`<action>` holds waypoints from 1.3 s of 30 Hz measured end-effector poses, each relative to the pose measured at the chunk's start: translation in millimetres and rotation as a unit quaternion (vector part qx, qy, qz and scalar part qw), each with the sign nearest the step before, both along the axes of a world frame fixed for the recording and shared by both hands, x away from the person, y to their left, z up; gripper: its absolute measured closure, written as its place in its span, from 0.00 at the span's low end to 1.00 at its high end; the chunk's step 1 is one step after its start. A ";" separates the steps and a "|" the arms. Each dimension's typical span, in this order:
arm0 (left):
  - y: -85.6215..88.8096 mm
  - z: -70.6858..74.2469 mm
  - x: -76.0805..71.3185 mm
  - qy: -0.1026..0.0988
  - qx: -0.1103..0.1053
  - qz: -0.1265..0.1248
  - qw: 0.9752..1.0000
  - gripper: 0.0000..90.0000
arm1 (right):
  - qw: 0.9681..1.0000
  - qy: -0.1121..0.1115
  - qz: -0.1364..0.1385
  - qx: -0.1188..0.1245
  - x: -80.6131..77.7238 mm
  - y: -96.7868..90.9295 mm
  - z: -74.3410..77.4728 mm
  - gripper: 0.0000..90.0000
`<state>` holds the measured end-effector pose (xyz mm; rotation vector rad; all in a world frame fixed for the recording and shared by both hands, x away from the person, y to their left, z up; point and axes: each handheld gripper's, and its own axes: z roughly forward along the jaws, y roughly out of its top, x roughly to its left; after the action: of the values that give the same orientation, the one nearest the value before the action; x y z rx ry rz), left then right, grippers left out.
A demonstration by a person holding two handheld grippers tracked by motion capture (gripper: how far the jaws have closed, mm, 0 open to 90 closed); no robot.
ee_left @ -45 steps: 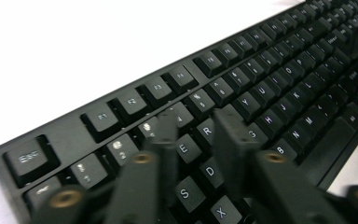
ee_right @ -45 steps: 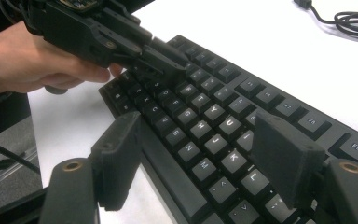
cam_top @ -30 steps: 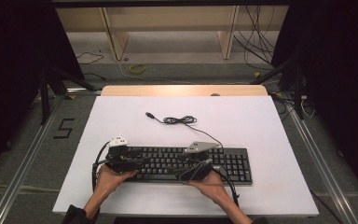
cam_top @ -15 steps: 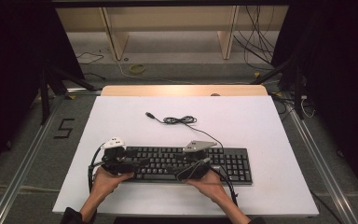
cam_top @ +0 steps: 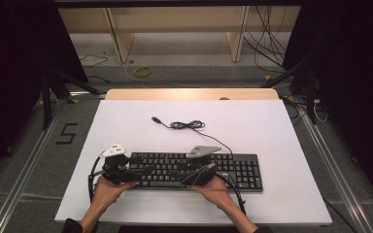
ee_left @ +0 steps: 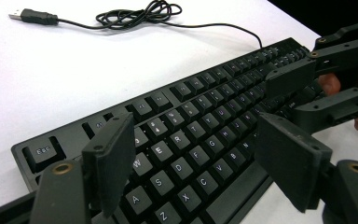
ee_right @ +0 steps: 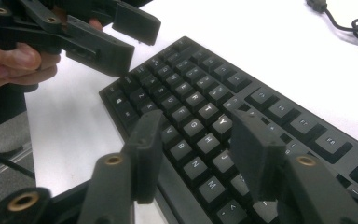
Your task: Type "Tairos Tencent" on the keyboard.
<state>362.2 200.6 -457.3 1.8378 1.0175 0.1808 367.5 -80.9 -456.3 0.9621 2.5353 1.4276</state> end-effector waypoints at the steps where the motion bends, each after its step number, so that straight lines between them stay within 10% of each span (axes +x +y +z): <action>1: 0.0 0.0 0.0 0.000 0.000 0.000 1.000 0.32 | 1.000 0.000 0.000 0.000 0.0 0.0 0.0 0.62; 21: 5.1 -2.6 -10.9 -0.001 -0.004 0.000 1.000 0.31 | 0.999 0.009 0.006 -0.034 7.7 12.2 -9.1 0.97; 39: 7.6 -4.3 -18.0 -0.001 -0.004 -0.003 1.000 0.31 | 0.997 0.013 0.016 -0.079 6.5 21.6 -22.8 1.00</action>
<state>344.2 208.2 -461.5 1.8325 1.0104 0.1752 374.0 -59.3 -479.1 0.9240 2.6472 1.2064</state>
